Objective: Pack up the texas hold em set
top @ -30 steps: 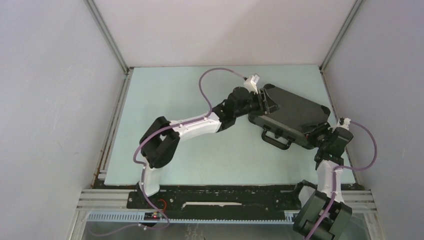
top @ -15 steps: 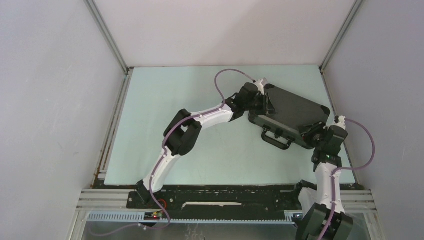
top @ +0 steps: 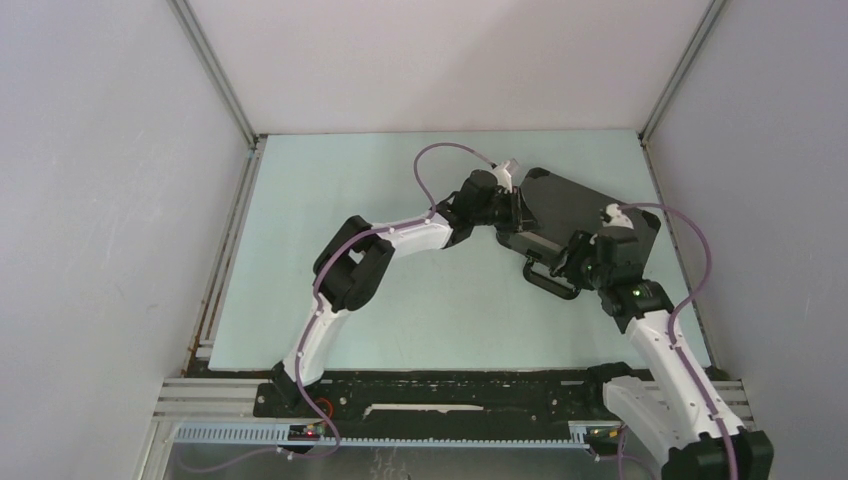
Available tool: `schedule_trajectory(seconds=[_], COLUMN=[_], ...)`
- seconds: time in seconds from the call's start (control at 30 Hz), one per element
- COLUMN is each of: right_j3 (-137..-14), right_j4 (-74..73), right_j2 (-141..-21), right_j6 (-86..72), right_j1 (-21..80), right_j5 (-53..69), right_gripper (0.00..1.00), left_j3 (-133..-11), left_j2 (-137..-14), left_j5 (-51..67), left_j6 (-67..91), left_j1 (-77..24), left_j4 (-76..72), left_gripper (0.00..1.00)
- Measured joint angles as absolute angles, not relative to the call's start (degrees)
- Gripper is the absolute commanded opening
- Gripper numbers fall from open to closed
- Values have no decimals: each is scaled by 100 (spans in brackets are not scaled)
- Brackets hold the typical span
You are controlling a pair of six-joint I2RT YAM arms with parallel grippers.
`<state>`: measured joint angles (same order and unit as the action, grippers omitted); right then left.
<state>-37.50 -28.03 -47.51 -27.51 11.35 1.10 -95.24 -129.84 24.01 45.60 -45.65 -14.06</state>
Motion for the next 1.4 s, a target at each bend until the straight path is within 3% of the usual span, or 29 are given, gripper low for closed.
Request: schedule_trajectory(seconds=[0.13, 0.27, 0.67, 0.93, 1.4], right_j3=[-3913, -3916, -3509, -2808, -2766], right_j4=[-2856, -2936, -2600, -2034, -1245], right_j2=[-5129, -5730, -5789, -5896, -6657], right_j6=[-2705, -2753, -4123, -5065, -5745], right_j1=[1653, 1850, 1850, 1570, 1404], right_j5=[-180, -526, -1450, -1693, -1837], right_gripper=[28, 0, 0, 0, 0], left_j3=[-9518, -9445, -9236, -9135, -9004], left_j2=[-12980, -12969, -12916, -12870, -12790], left_j5=[2397, 2359, 2464, 2438, 2418], left_j6=[4449, 4390, 4410, 4405, 4405], left_j1=[-4554, -4532, -4460, -4453, -4416], left_j4=[-1409, -1444, -1776, -1879, -1920], left_gripper=[14, 18, 19, 19, 18])
